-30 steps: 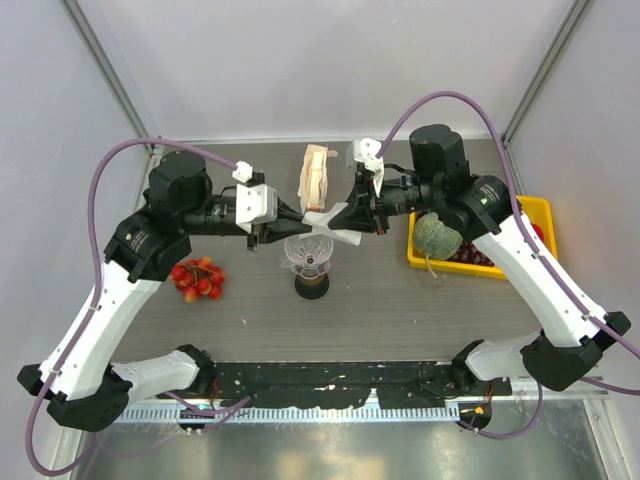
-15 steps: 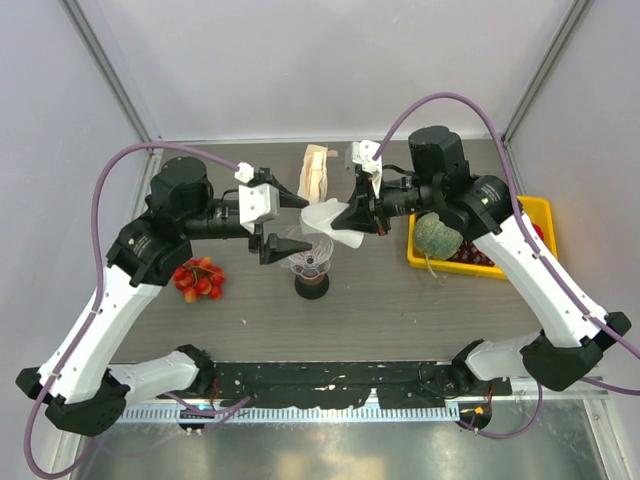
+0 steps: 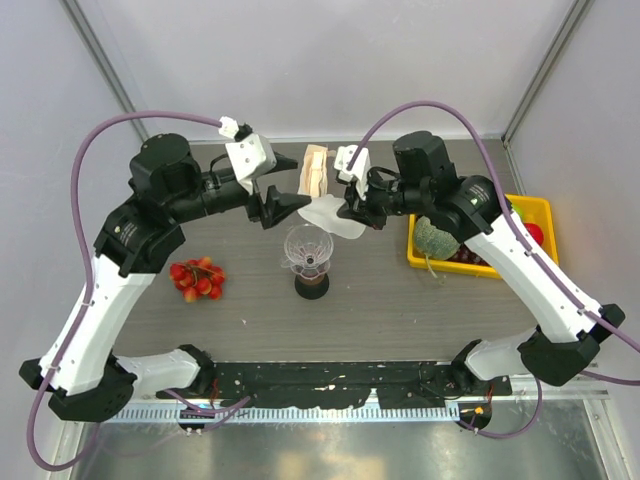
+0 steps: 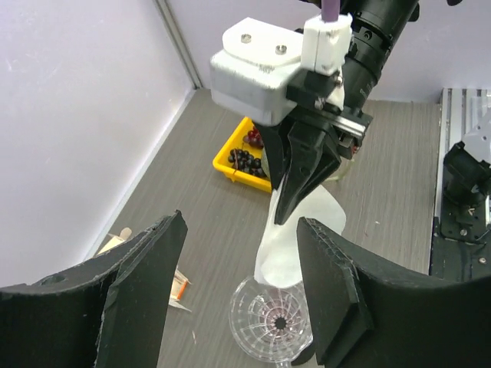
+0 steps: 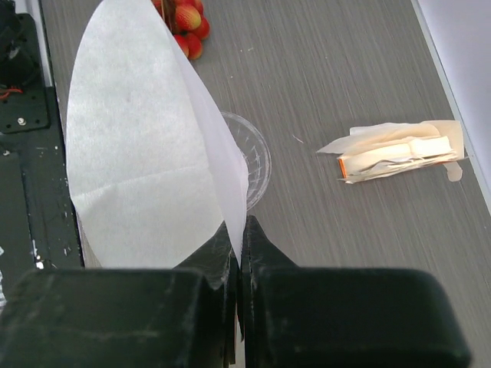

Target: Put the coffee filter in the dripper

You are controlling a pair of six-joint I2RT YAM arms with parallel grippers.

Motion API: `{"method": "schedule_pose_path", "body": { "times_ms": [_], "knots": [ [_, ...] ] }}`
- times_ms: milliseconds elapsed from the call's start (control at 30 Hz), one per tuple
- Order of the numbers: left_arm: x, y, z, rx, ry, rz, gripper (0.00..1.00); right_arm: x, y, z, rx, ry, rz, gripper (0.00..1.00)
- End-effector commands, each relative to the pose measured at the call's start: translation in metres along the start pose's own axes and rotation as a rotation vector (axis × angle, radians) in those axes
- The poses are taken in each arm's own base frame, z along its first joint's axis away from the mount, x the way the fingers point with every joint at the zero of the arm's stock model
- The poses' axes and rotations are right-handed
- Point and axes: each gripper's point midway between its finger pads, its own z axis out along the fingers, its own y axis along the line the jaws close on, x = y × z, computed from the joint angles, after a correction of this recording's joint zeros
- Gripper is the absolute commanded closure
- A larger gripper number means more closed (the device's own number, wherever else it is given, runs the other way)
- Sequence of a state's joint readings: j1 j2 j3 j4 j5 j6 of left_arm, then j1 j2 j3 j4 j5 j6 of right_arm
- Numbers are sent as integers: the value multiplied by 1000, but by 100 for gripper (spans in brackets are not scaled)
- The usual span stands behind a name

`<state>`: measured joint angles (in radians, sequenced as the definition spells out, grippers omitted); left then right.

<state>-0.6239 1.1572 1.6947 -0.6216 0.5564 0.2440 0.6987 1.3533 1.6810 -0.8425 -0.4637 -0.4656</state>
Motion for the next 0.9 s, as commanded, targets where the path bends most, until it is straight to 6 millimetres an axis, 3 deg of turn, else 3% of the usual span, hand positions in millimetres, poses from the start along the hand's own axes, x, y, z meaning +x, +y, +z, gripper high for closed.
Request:
{"method": "schedule_pose_path", "body": {
  "times_ms": [0,600,867],
  "knots": [
    [9,0,8,12,47,51,32,-12,-7,-3,53,9,-78,95],
    [48,-10,23,67,152,186,43,-18,5,-3,40,34,-132,95],
    [62,-12,28,79,211,231,56,-23,1,1,66,59,-147,95]
  ]
}}
